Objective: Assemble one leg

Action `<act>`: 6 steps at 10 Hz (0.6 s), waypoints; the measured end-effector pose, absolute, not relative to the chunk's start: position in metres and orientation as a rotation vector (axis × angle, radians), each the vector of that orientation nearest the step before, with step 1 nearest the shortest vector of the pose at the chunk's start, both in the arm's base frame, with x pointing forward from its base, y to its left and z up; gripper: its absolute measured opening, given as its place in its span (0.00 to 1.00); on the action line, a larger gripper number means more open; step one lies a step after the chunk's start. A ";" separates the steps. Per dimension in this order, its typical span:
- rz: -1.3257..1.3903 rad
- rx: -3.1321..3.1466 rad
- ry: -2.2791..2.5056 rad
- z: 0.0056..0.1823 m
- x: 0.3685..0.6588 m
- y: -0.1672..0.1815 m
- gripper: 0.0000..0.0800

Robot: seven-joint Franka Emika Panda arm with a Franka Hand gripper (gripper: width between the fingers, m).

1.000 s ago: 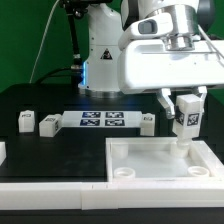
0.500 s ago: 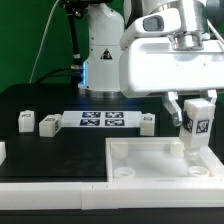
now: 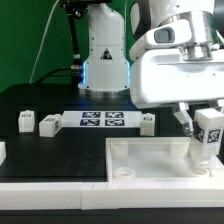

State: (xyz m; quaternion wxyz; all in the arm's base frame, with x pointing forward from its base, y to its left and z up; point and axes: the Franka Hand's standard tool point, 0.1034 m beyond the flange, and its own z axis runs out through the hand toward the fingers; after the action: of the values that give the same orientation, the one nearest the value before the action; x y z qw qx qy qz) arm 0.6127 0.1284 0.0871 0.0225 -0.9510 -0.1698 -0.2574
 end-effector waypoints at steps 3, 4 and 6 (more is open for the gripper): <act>-0.803 -2.944 -0.536 0.084 0.611 0.129 0.36; -0.809 -2.944 -0.550 0.084 0.612 0.127 0.36; -0.828 -2.944 -0.575 0.083 0.614 0.121 0.36</act>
Offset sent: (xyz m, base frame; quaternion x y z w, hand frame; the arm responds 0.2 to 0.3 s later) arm 0.0003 -0.0040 -0.0062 0.0026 0.0038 -0.0219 0.9997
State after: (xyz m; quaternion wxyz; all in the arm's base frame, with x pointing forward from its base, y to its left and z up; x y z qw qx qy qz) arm 0.6140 0.1213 0.0832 0.0149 -0.9459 -0.1848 -0.2662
